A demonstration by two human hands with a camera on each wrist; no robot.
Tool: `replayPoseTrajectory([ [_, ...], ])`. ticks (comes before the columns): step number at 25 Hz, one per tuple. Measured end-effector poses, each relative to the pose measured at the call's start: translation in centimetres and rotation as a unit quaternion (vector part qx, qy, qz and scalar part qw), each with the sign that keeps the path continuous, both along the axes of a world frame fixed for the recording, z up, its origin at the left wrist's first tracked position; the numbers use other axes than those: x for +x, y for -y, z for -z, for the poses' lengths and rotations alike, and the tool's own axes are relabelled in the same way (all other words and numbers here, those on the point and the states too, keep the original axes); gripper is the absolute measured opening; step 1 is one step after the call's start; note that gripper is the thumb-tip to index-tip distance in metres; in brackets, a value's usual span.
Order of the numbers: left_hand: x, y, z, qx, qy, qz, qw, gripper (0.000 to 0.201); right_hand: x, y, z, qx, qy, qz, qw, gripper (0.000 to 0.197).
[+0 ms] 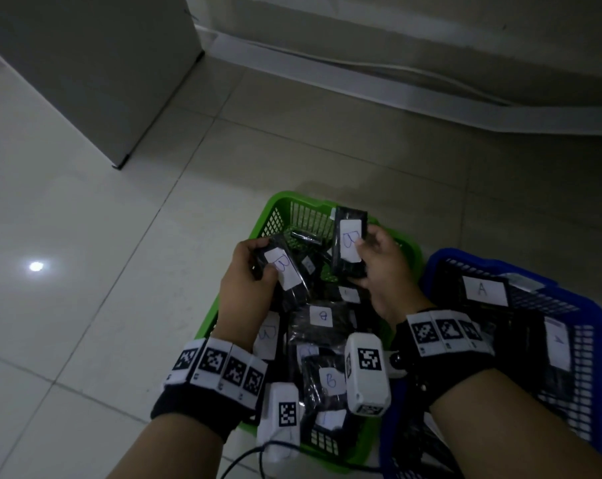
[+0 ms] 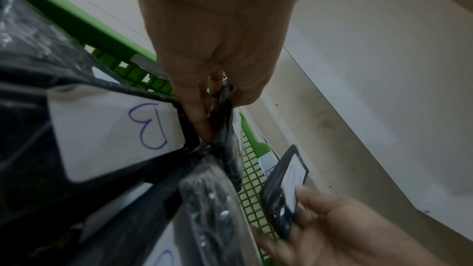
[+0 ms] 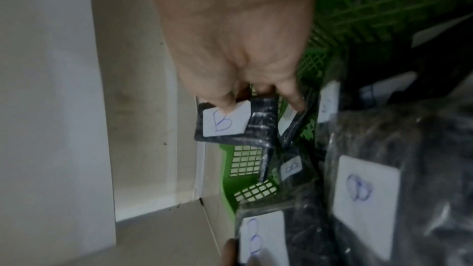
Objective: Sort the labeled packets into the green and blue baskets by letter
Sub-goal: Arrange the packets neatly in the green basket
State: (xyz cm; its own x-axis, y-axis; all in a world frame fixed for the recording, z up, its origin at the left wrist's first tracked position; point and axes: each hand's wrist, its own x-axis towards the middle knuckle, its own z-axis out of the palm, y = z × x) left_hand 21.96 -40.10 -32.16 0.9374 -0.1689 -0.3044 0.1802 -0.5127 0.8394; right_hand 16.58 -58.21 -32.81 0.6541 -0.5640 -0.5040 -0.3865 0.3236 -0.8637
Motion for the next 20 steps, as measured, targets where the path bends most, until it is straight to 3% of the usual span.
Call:
replayPoseTrajectory([
  [2,0.0,0.0,0.1,-0.008,-0.001,0.001,1.000,0.036,-0.1,1.0,1.4,-0.204,-0.051,-0.026,0.977,0.022],
  [4,-0.1,0.2,0.1,-0.016,0.004,0.005,1.000,0.035,0.1,1.4,2.6,-0.316,-0.096,-0.077,0.941,0.028],
  [8,-0.2,0.8,0.0,-0.054,0.001,0.017,0.998,0.037,1.2,0.8,4.3,-0.366,-0.147,-0.116,0.912,0.027],
  [10,-0.2,1.0,0.0,-0.059,-0.001,0.024,0.998,0.038,1.3,0.4,4.4,-0.429,-0.202,-0.131,0.870,0.025],
  [14,0.0,1.0,0.0,-0.070,-0.007,0.024,0.997,0.039,1.1,-0.3,4.5,-0.436,-0.215,-0.287,0.826,0.030],
  [16,0.0,1.1,0.2,-0.072,-0.006,0.027,0.997,0.038,1.6,0.1,4.6,-0.462,-0.229,-0.308,0.799,0.030],
  [18,0.0,1.2,0.2,-0.070,-0.006,0.032,0.997,0.037,1.9,0.6,4.4,-0.473,-0.248,-0.329,0.779,0.039],
  [20,0.0,1.3,0.2,-0.075,-0.007,0.035,0.997,0.038,1.8,0.9,3.8,-0.499,-0.292,-0.360,0.732,0.051],
])
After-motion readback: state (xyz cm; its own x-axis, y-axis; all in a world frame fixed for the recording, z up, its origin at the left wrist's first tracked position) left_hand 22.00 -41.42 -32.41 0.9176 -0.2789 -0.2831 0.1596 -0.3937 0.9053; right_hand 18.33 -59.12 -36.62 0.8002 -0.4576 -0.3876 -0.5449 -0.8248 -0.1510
